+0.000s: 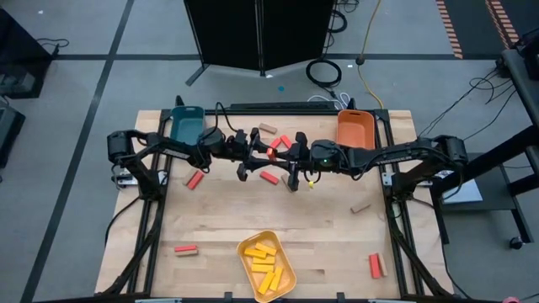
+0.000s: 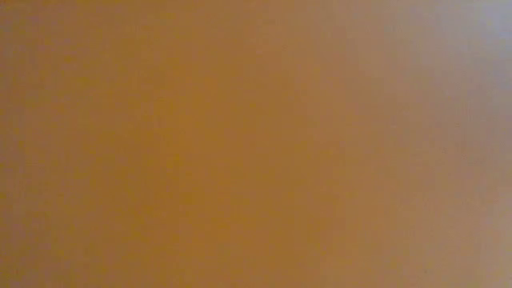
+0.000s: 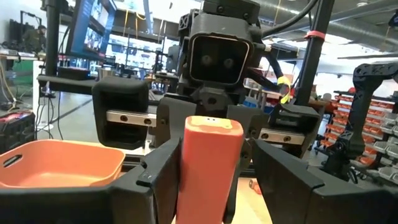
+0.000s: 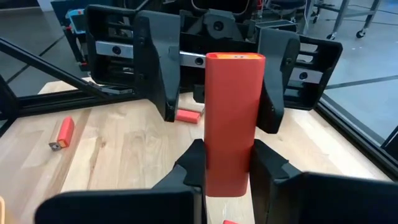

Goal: Sort blocks
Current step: Put the red block into the orange bin

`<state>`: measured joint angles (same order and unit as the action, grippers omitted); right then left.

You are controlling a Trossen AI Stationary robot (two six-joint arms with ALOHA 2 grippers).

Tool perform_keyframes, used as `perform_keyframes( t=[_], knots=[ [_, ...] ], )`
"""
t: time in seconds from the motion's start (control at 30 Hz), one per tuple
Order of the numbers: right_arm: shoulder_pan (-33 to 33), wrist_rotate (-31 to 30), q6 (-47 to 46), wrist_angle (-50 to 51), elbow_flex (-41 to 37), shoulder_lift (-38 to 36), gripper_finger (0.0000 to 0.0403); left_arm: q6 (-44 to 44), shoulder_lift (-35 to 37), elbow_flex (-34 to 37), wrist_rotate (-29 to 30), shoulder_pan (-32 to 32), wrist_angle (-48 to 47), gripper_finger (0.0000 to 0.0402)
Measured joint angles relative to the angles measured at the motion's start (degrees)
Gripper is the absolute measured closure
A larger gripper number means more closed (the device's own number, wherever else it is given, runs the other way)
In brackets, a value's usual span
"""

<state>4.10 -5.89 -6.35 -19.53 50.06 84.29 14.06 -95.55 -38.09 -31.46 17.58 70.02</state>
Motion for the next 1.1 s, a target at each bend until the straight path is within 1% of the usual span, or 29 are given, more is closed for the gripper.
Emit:
perform_keyframes(
  t=[0.1, 0.17, 0.37, 0.47, 0.57, 0.83, 0.9, 0.97, 1.03, 1.1],
  knots=[
    [0.0, 0.0, 0.0, 0.0, 0.0, 0.0, 0.0368, 0.0, 0.0, 0.0, 0.0, 0.0, 0.0, 0.0214],
    [0.0, 0.0, 0.0, 0.0, 0.0, 0.0, 0.0368, -0.7, 0.0, 0.0, 0.0, 0.0, 0.0, 0.0229],
    [0.0, 0.3, -0.6, -0.9, 0.0, 0.0, 0.0367, -1.9, 0.0, 0.0, 0.1, 0.1, 0.2, 0.0311],
    [0.0, 0.3, -1.3, -1.0, 0.0, 0.0, 0.036, -1.9, 0.0, 0.0, 0.1, 0.1, 0.2, 0.0314],
    [0.0, 0.3, -1.6, -1.1, 0.0, 0.0, 0.0339, -1.7, 0.0, 0.0, 0.0, 0.1, 0.2, 0.0314],
    [0.1, -0.6, -0.7, -0.3, 0.0, -0.5, 0.0249, -0.9, 0.0, 0.0, -1.4, 1.1, -0.4, 0.0314],
    [0.1, -0.7, 0.1, 1.9, 0.0, -1.6, 0.023, -0.8, 0.0, 0.0, -2.0, 2.0, -0.8, 0.0314],
    [0.4, -1.3, 0.9, 6.5, 0.0, -3.7, 0.0214, -0.8, 0.3, 0.0, -2.0, 3.5, -1.9, 0.0314],
    [0.5, -3.6, 1.1, 11.5, 0.0, -6.3, 0.0202, -0.5, 0.9, 0.0, -1.9, 5.2, -3.8, 0.0314],
    [0.6, -7.3, 1.1, 16.4, 0.0, -9.2, 0.0194, 1.0, 0.9, 0.0, -1.9, 7.0, -4.1, 0.0314]
  ],
)
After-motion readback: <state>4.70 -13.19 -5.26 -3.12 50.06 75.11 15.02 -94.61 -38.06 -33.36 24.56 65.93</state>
